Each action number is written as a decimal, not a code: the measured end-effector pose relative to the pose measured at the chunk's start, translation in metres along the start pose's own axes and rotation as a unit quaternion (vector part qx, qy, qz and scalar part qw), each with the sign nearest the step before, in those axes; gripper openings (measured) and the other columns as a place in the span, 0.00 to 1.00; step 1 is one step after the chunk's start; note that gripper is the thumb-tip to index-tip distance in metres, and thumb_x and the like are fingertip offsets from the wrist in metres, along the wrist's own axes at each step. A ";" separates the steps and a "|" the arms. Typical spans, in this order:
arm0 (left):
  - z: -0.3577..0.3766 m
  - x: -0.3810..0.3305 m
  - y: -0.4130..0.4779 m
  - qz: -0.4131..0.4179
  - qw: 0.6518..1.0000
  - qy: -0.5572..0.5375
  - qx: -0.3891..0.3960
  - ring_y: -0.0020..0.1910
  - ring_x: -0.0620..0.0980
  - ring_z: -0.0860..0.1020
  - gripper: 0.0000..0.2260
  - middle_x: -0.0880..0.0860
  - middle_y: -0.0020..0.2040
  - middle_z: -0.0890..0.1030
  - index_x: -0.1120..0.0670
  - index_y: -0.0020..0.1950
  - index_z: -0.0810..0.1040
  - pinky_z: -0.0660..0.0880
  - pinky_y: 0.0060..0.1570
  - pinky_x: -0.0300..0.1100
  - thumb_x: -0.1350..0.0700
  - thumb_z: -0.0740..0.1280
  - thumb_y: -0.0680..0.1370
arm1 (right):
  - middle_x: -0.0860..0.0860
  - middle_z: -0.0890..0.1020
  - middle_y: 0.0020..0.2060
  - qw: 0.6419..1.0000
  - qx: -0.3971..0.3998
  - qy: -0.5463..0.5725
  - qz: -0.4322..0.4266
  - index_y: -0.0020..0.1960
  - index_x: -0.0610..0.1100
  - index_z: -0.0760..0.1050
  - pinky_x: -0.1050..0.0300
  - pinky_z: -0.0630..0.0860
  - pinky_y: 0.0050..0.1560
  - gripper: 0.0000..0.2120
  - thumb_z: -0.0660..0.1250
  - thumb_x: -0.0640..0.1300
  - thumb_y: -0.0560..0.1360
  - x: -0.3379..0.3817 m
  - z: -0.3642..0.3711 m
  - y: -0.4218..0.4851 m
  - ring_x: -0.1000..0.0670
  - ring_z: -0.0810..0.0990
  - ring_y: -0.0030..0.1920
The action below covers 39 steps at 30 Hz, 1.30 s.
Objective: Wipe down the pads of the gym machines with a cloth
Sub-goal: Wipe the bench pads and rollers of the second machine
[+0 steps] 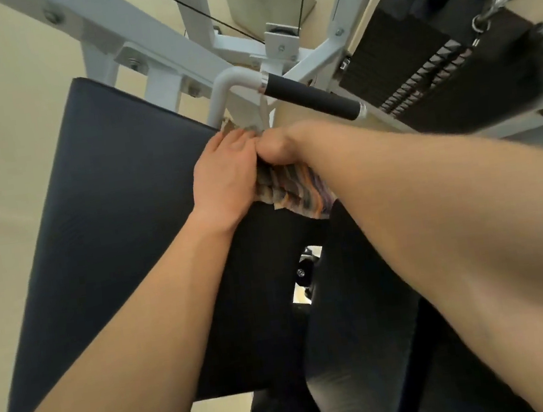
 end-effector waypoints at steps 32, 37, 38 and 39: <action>0.061 0.015 -0.227 0.030 0.994 0.106 -0.022 0.81 0.60 0.48 0.28 0.63 0.82 0.49 0.63 0.81 0.48 0.47 0.79 0.56 0.48 0.45 0.86 | 0.47 0.49 0.82 0.858 -0.503 0.098 0.044 0.83 0.50 0.47 0.44 0.48 0.79 0.29 0.46 0.56 0.84 -0.043 0.314 -0.051 0.46 0.47 0.82; 0.075 0.005 -0.299 0.078 0.989 0.123 -0.010 0.81 0.62 0.48 0.28 0.65 0.81 0.49 0.64 0.81 0.48 0.48 0.79 0.57 0.49 0.45 0.86 | 0.47 0.47 0.82 0.852 -0.505 0.119 0.069 0.83 0.49 0.46 0.44 0.47 0.80 0.29 0.45 0.57 0.85 -0.045 0.387 -0.074 0.46 0.45 0.82; 0.079 0.003 -0.310 0.091 0.988 0.127 -0.003 0.81 0.62 0.47 0.28 0.65 0.81 0.48 0.65 0.81 0.47 0.48 0.79 0.57 0.48 0.44 0.87 | 0.47 0.46 0.82 0.852 -0.502 0.125 0.076 0.83 0.49 0.45 0.44 0.47 0.80 0.29 0.45 0.57 0.85 -0.047 0.401 -0.079 0.46 0.44 0.82; 0.083 0.000 -0.321 0.103 0.986 0.132 0.007 0.81 0.62 0.46 0.28 0.65 0.81 0.47 0.64 0.81 0.46 0.48 0.79 0.58 0.48 0.43 0.87 | 0.47 0.45 0.82 0.854 -0.496 0.134 0.081 0.83 0.49 0.44 0.44 0.46 0.80 0.29 0.44 0.58 0.85 -0.050 0.414 -0.083 0.46 0.42 0.82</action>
Point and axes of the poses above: each hand's wrist, its own y-axis towards the middle knuckle, its own z-axis out of the palm, x = y × z, the point moved 5 cm from there along y, towards the middle knuckle
